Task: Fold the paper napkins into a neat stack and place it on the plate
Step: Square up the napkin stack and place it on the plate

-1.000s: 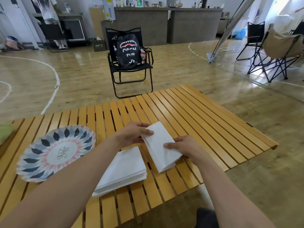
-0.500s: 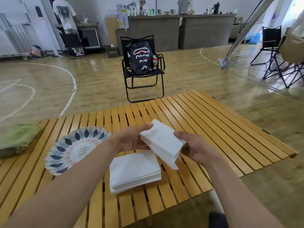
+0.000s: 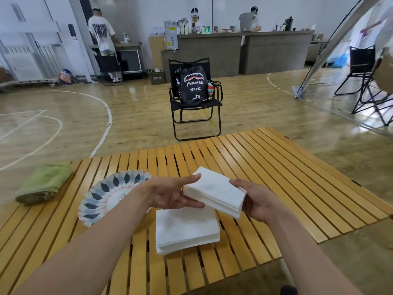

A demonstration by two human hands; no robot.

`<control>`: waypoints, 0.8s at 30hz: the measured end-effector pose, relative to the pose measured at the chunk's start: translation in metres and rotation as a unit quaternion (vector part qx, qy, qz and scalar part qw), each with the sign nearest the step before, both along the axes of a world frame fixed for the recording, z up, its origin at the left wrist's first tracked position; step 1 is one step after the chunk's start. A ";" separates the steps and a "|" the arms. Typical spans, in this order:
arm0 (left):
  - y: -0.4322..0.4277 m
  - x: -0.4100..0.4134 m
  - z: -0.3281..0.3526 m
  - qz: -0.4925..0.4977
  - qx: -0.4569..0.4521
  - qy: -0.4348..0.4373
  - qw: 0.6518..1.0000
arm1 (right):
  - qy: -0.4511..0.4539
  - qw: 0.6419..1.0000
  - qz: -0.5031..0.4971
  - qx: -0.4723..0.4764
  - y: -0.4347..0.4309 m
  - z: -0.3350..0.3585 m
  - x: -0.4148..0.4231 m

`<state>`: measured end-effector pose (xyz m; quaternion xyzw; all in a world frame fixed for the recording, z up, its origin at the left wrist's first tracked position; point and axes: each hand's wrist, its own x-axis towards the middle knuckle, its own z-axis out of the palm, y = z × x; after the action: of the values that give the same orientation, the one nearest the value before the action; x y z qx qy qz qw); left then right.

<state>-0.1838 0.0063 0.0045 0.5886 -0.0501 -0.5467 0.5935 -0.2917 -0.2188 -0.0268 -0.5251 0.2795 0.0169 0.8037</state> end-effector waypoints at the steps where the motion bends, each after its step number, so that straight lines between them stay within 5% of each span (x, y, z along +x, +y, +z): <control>1: -0.001 0.001 -0.001 -0.001 0.003 -0.004 1.000 | -0.001 1.000 0.001 -0.001 -0.001 -0.001 0.000; 11: -0.014 0.006 -0.001 -0.020 0.037 -0.058 0.997 | -0.016 1.000 0.004 0.001 -0.010 0.003 -0.001; 24: -0.010 -0.007 -0.005 0.102 0.077 -0.146 0.981 | -0.024 0.992 0.045 -0.119 0.001 -0.003 0.001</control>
<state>-0.1908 -0.0035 -0.0006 0.7083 -0.0332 -0.3933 0.5853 -0.2904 -0.2177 -0.0300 -0.6290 0.2363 0.0068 0.7406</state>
